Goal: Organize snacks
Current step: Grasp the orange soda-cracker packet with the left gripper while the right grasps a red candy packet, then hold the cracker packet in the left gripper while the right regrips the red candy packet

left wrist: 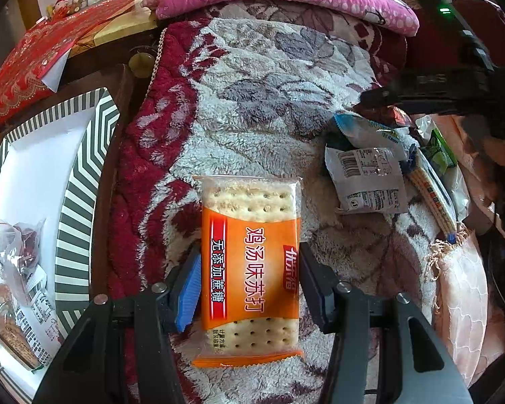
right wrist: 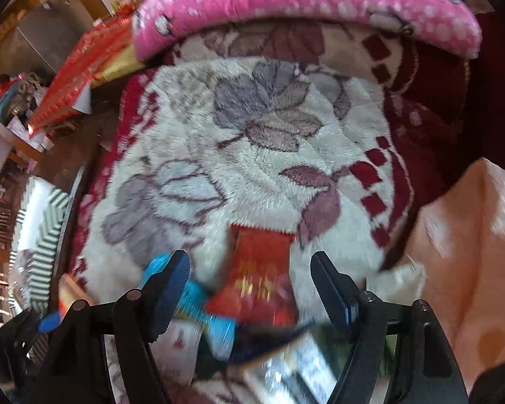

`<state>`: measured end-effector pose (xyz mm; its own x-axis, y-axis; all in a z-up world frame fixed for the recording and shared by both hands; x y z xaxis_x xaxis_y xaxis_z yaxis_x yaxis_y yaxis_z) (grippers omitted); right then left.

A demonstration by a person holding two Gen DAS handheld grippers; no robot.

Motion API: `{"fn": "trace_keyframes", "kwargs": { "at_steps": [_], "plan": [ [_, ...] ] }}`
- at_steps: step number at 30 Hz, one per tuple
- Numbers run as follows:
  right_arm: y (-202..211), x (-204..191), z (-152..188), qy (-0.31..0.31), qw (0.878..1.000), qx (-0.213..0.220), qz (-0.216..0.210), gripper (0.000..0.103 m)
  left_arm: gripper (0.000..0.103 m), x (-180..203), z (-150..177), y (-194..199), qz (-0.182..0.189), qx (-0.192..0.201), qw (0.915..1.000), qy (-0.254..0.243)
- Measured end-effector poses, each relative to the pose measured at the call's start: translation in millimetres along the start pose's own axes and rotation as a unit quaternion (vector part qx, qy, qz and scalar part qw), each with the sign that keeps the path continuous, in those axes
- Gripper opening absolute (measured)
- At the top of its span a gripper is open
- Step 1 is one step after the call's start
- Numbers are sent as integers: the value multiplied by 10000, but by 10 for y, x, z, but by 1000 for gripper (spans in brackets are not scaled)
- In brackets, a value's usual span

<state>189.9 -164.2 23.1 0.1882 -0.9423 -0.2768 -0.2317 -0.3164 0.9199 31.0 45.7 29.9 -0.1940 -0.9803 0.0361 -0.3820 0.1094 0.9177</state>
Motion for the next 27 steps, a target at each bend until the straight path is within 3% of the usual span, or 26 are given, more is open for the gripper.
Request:
{"fn": "trace_keyframes", "kwargs": {
  "at_steps": [1,3,6,13,19,24,27],
  "plan": [
    [-91,11,-12,-19,9999,-160,-30,78,53,-2,3,-7,8,-7,10000,0],
    [-211,27,20,-8,9993,-369,-71,67,53,-11,4,-14,23,-9,10000,20],
    [-86,105,75,-118,9998,-73,-152,42,53,-18,2,-22,28,-11,10000,34],
    [363,137,387,-21,9987,354,-368,41,53,2,30,67,-5,66,10000,73],
    [572,-16,768,149,9975,523,-459,25,53,60,68,125,-15,46,10000,58],
    [504,9,946,63,9986,348,-394,25,53,75,128,128,-12,30,10000,76],
    [506,1,968,-96,9975,325,-620,36,53,55,145,115,-7,1,9999,124]
  ]
}}
Point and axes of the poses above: each gripper's, at about its wrist camera, not at the fingertips, and y roughly against the way its jaws point, x to its right, z to its underside, the point moved 1 cm from there along -y, roughly the way its jaws point, and after that the axes turned 6 degrees about -y, right-handed, at the moved point
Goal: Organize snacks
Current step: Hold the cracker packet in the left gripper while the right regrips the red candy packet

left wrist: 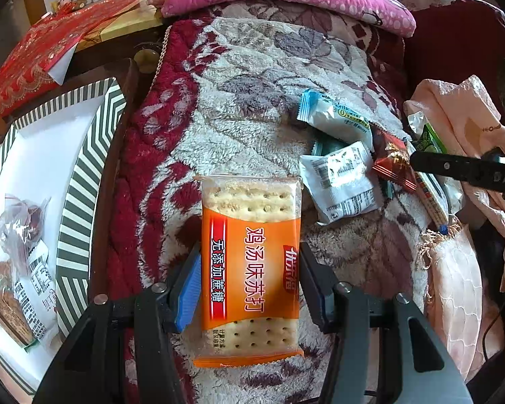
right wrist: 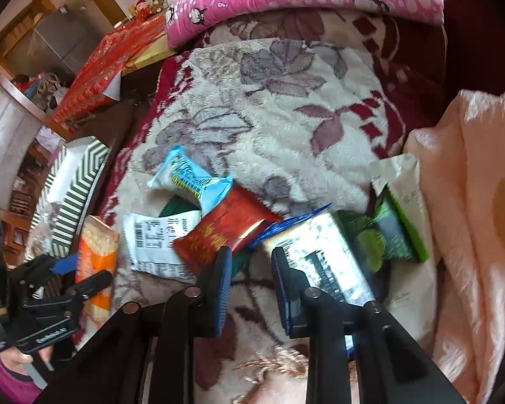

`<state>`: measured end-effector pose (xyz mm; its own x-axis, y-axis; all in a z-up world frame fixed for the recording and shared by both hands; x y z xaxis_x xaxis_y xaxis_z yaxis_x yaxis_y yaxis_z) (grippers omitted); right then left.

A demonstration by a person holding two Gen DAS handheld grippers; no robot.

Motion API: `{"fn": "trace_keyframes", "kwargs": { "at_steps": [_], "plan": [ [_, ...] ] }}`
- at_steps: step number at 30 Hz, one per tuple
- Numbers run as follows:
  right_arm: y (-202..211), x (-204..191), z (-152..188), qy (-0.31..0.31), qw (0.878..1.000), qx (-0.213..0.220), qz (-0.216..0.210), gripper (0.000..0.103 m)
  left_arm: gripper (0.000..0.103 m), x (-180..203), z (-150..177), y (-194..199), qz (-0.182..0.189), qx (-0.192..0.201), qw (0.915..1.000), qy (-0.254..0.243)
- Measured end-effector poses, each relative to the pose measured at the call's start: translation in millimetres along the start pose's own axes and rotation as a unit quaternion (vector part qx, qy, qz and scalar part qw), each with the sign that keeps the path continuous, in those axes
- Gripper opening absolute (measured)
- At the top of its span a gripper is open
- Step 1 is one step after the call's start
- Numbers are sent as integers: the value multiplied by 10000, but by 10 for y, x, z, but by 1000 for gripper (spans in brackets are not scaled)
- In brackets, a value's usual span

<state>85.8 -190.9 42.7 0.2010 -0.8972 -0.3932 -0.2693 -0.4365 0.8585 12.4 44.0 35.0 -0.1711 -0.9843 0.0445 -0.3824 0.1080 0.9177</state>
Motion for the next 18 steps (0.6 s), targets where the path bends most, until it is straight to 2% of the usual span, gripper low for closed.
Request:
{"fn": "trace_keyframes", "kwargs": {
  "at_steps": [2,4,8,12,18],
  "plan": [
    [-21,2,-11,-310,9991,22,-293,60,53,-14,6,-8,-16,-19,10000,13],
    [-82,-4,-27,-530,9972,6,-521,61,53,-32,5,-12,-25,-22,10000,44],
    [-253,-35,-148,-675,9970,-67,-366,61,53,-55,6,-41,-40,-81,9999,96],
    [-393,-137,-226,-293,9994,-181,-2,55,53,-36,18,-100,-103,-186,9997,99],
    [-357,-109,-136,-48,9996,-267,-21,52,56,-22,27,-177,-191,-312,9993,114]
  ]
}}
Point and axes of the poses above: each gripper's, at about its wrist camera, not at the fingertips, and y roughly against the way its jaws point, x to its right, z to its underside, the point moved 1 cm from there along -y, roughly the way its jaws point, and after that the axes turned 6 degrees about -y, right-handed, at the moved point
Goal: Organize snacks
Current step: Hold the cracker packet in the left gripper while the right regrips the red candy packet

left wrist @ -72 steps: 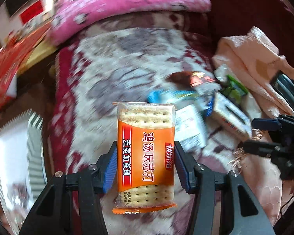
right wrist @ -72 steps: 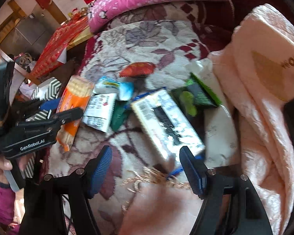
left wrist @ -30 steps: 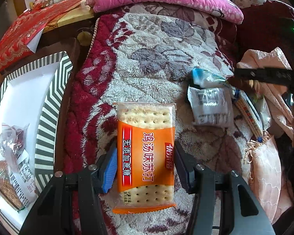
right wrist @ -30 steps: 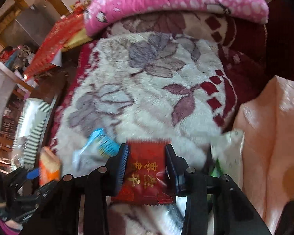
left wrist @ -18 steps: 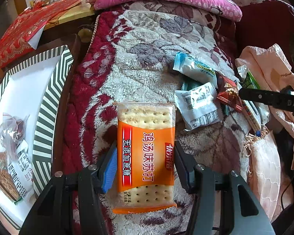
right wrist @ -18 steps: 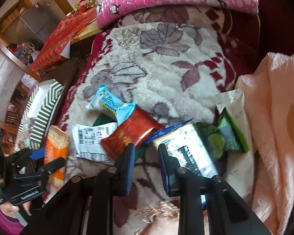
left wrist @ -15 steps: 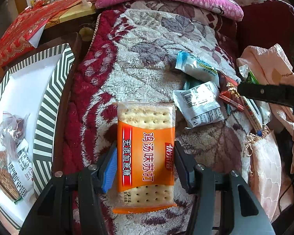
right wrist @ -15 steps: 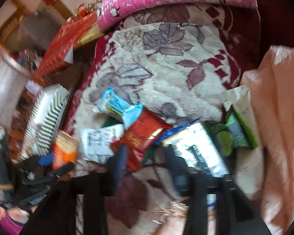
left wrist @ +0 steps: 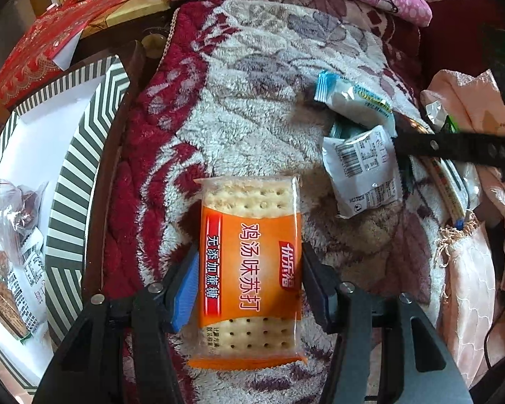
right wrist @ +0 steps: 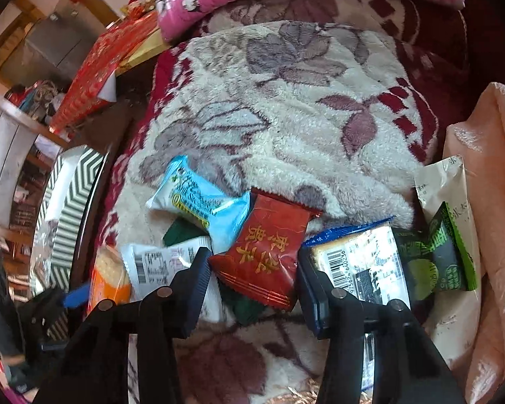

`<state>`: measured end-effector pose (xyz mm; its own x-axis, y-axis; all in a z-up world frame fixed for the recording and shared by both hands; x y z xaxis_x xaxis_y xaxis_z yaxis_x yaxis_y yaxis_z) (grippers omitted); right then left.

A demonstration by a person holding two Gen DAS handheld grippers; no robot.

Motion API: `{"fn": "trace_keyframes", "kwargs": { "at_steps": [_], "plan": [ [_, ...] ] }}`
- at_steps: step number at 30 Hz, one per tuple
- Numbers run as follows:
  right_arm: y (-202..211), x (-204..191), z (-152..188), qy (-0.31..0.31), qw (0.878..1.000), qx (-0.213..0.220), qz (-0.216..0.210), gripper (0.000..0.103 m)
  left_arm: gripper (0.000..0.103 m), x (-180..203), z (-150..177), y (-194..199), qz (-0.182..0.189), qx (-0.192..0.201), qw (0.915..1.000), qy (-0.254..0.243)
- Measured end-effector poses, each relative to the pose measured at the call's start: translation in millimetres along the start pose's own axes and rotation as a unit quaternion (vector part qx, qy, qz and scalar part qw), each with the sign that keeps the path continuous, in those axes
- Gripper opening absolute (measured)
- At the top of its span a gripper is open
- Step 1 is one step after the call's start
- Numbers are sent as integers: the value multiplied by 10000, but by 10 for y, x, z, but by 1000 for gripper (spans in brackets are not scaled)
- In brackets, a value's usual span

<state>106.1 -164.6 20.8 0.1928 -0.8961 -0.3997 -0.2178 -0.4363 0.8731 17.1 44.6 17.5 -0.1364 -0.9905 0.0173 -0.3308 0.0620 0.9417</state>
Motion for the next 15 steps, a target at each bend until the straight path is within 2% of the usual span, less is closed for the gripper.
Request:
{"fn": "trace_keyframes", "kwargs": {
  "at_steps": [3,4,5,10,15],
  "plan": [
    [-49,-51,132,263,9988,-417,48,56,57,-15,9,-12,36,-14,10000,44],
    [-52,-62,172,315,9983,-467,113,60,57,-19,14,-12,47,-17,10000,47],
    [-30,-65,203,361,9982,-457,161,64,57,-30,18,-15,67,-24,10000,61],
    [155,-4,142,83,9998,-204,-19,66,58,-55,21,-25,128,-58,9998,151],
    [280,34,-37,-69,9999,-93,49,70,60,-63,19,-39,141,-88,9997,155]
  ]
}}
Point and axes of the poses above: each gripper's, at about its wrist camera, not at the fingertips, and y roughly against the way its jaws point, x to its right, z to its underside, the point moved 1 cm from there along -y, roughly the way its jaws point, and after that the axes turned 6 degrees about -y, right-handed, at the moved point
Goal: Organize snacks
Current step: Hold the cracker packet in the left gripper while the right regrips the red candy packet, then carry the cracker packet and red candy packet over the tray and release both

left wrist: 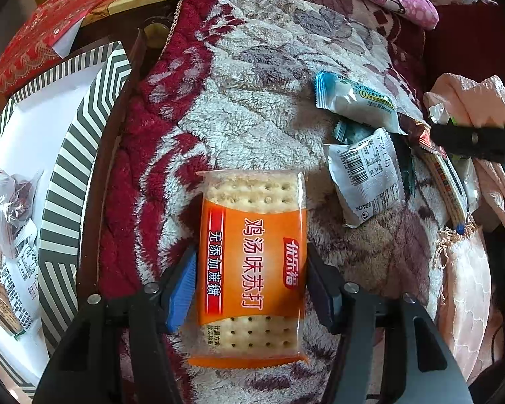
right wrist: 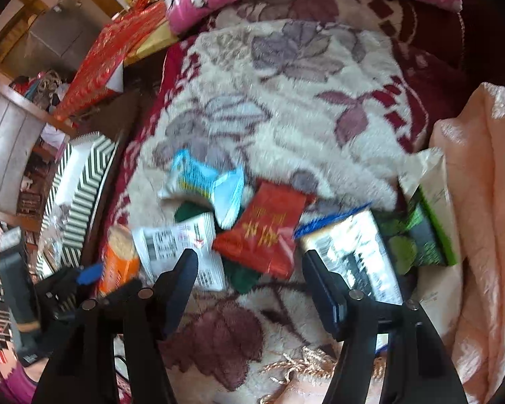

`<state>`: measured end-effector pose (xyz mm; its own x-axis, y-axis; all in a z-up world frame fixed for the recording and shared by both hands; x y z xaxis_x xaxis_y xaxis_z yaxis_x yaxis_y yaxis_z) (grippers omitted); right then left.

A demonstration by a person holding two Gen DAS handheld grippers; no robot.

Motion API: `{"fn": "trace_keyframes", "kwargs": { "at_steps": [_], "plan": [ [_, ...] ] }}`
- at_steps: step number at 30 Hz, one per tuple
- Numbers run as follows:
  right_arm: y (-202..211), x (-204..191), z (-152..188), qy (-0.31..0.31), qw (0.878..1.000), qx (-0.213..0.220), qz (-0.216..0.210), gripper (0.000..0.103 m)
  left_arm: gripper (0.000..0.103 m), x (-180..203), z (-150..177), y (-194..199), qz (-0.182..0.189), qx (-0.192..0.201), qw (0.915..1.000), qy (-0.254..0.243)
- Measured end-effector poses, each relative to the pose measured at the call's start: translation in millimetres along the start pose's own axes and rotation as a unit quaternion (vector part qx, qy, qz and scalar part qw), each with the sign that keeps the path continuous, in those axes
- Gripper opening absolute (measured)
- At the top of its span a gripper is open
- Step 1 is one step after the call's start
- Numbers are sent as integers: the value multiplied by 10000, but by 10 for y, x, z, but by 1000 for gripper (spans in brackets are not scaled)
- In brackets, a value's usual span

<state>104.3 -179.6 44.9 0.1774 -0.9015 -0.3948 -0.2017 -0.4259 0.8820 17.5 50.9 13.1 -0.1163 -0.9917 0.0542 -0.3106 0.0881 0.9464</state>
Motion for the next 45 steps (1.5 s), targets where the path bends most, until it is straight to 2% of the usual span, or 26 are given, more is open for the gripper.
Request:
{"fn": "trace_keyframes", "kwargs": {
  "at_steps": [3,7,8,10,11,12,22,28,35,45],
  "plan": [
    [-32,37,-137,-120,9996,65,266,70,61,3,-2,-10,-12,-10,10000,18],
    [-260,-12,-282,50,9992,-268,293,67,61,12,-2,-17,-39,-30,10000,-29],
    [-317,-40,-292,142,9987,-348,354,58,61,9,-4,-17,-35,-39,10000,-31],
    [-398,-54,-275,254,9976,-439,482,47,61,14,-8,-19,-45,-44,10000,-56],
    [-403,-58,-253,319,9975,-430,468,37,59,20,-3,-19,-50,-36,9999,-81],
    [-402,-50,-224,336,9977,-444,395,37,53,31,5,-16,-35,-23,9999,-125],
    [131,-73,267,472,9987,209,22,36,53,-76,137,114,5,52,10000,6],
    [225,-222,484,443,9980,300,-333,37,53,-180,198,269,-11,157,9997,184],
    [162,-466,572,586,9970,237,-450,37,53,-283,225,508,-246,383,9985,305],
    [145,-1033,514,1092,9923,252,-531,37,53,-549,257,799,-468,655,9953,536]
  ]
}}
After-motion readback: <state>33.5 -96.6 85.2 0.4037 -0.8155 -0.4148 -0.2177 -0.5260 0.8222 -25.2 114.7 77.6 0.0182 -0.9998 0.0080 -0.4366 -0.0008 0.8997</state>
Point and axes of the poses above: each gripper's, at about its wrist camera, not at the fingertips, and y roughly against the way its jaws point, x to its right, z to its underside, the point moved 1 cm from there along -y, roughly the way its jaws point, and after that the axes turned 6 degrees about -y, right-handed, at the moved point
